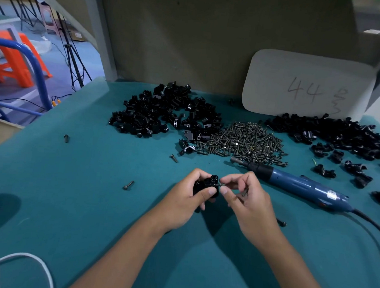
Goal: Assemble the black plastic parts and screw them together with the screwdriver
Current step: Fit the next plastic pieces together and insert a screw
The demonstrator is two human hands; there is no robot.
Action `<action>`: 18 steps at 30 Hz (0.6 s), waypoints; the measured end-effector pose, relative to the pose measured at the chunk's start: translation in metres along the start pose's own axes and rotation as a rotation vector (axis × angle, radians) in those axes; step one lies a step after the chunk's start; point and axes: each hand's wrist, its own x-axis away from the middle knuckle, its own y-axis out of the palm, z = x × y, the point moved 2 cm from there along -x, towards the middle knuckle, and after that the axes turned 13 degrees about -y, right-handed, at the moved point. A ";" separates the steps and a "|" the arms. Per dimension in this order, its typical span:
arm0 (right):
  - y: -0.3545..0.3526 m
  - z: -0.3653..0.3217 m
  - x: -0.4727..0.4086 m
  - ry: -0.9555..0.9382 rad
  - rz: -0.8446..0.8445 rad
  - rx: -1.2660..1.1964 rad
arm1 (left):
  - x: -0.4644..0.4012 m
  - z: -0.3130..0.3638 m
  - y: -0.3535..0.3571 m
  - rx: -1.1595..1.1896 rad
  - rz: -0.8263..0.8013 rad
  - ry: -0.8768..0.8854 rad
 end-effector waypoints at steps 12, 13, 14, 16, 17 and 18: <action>0.007 0.006 -0.001 -0.125 -0.060 0.158 | 0.000 0.001 0.003 -0.039 -0.020 0.027; 0.008 0.007 -0.001 -0.125 -0.084 0.180 | 0.000 0.001 0.003 -0.032 -0.026 0.029; 0.009 0.008 -0.001 -0.118 -0.111 0.197 | 0.000 0.001 0.004 -0.026 -0.032 0.028; 0.010 0.010 -0.001 -0.107 -0.154 0.224 | 0.000 0.000 0.006 -0.021 -0.041 0.021; 0.010 0.010 -0.002 -0.103 -0.163 0.231 | -0.001 0.000 0.006 -0.013 -0.043 0.019; 0.010 0.009 -0.003 -0.103 -0.165 0.236 | -0.001 -0.001 0.006 -0.003 -0.045 0.018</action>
